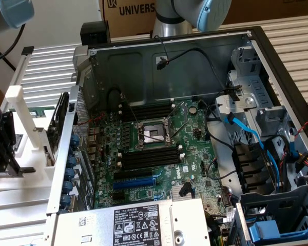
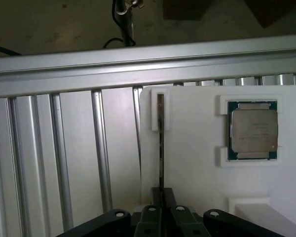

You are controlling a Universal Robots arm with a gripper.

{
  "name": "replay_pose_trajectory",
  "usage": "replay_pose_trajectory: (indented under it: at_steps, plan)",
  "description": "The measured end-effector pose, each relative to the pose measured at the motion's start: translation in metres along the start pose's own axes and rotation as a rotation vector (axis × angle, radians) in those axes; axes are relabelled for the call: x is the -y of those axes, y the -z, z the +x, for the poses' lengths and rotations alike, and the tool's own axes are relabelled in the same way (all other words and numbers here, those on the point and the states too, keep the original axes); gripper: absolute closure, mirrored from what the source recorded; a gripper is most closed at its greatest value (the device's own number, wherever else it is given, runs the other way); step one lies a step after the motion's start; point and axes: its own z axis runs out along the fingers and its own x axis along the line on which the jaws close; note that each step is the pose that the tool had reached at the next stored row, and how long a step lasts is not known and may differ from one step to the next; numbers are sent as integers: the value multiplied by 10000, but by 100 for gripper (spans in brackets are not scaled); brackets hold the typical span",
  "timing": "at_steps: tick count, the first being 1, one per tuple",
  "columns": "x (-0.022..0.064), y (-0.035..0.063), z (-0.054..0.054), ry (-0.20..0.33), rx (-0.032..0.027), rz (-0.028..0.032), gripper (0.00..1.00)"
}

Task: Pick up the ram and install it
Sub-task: 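Pick up the ram and move it above insertion slot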

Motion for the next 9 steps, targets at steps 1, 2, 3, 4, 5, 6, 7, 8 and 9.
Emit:
replay_pose_trajectory:
  at_steps: [1,2,3,4,5,6,7,8,9]
  plan:
    - [0,43,-2,0,0,0,87]
    - [1,85,-3,0,1,1,87]
    - [1,131,-4,0,1,1,87]
    - [1,178,-6,0,0,0,87]
    - [2,218,-7,0,1,0,87]
    - [2,260,-9,0,1,1,87]
    - [2,298,-10,0,0,0,87]
    - [3,340,-12,1,2,3,87]
    - [3,387,-13,0,0,1,87]
